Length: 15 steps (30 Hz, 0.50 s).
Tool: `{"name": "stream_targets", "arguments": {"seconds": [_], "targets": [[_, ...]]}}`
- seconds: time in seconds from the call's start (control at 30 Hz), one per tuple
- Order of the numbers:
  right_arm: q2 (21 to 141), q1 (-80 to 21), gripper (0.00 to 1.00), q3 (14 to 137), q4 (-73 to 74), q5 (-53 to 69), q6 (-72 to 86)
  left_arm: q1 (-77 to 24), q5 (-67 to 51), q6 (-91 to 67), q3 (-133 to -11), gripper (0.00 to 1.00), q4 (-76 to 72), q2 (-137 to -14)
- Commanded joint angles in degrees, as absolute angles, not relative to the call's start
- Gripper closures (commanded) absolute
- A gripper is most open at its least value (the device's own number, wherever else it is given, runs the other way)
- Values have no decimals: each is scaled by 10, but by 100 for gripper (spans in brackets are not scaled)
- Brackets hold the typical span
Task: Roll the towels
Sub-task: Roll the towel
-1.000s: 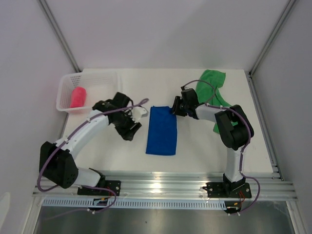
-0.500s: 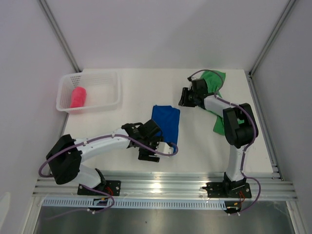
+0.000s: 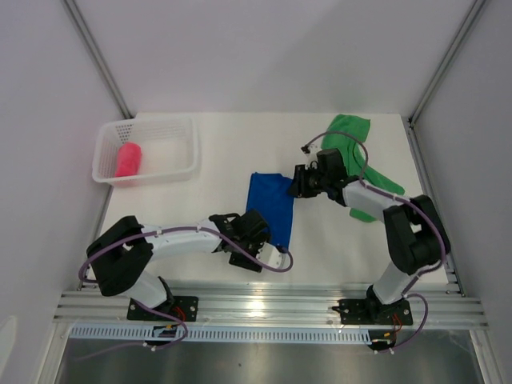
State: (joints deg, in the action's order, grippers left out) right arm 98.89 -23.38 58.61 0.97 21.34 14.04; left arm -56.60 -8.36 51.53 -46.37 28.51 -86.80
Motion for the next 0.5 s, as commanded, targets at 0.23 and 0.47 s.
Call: {"name": "stream_targets", "arguments": {"seconds": [0.23, 0.47], "targets": [[678, -210, 59, 410, -75, 275, 73, -570, -11, 521, -407, 69, 178, -899], [549, -204, 54, 359, -24, 333, -96, -544, -45, 460, -446, 99, 231, -878]]}}
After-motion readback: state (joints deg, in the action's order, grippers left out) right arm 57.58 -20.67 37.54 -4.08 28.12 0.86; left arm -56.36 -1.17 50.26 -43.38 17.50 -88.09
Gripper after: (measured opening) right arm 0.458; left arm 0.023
